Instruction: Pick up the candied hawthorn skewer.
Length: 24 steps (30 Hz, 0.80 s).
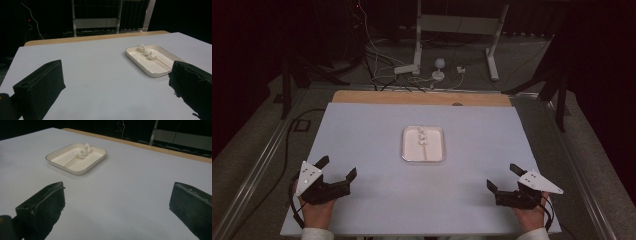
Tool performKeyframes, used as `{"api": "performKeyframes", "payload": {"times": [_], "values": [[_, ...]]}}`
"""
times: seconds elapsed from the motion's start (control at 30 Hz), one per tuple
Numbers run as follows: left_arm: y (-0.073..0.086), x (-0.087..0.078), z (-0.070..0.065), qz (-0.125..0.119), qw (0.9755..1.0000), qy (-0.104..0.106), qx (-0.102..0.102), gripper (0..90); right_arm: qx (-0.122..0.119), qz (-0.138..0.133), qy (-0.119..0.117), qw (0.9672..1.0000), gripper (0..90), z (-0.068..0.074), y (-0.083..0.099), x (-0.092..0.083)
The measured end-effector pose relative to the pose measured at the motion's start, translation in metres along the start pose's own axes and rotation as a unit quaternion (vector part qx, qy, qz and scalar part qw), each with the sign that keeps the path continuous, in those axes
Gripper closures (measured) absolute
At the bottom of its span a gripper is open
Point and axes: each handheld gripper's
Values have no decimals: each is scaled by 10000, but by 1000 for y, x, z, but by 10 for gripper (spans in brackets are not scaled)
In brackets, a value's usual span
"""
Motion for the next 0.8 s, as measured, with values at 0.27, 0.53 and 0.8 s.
{"api": "performKeyframes", "payload": {"times": [0.27, 0.53, 0.8], "values": [[0, 2, -2, 70, 9998, -150, 115, 15, 225, -157, 0, 9996, 4, -6, 3, -2], [-12, 2, -8, 86, 9997, -158, 164, 15, 221, -316, 189, 9991, 4, -7, 5, -3], [-29, 12, -15, 200, 9997, -55, 90, 15, 262, -282, 249, 9989, 4, -8, 5, -4]]}}
Point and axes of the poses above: each handheld gripper's, and its own axes: x roughly forward along the jaws, y roughly out of its underside, z roughly to its left, and after that the axes turned 12 degrees about z, right-handed
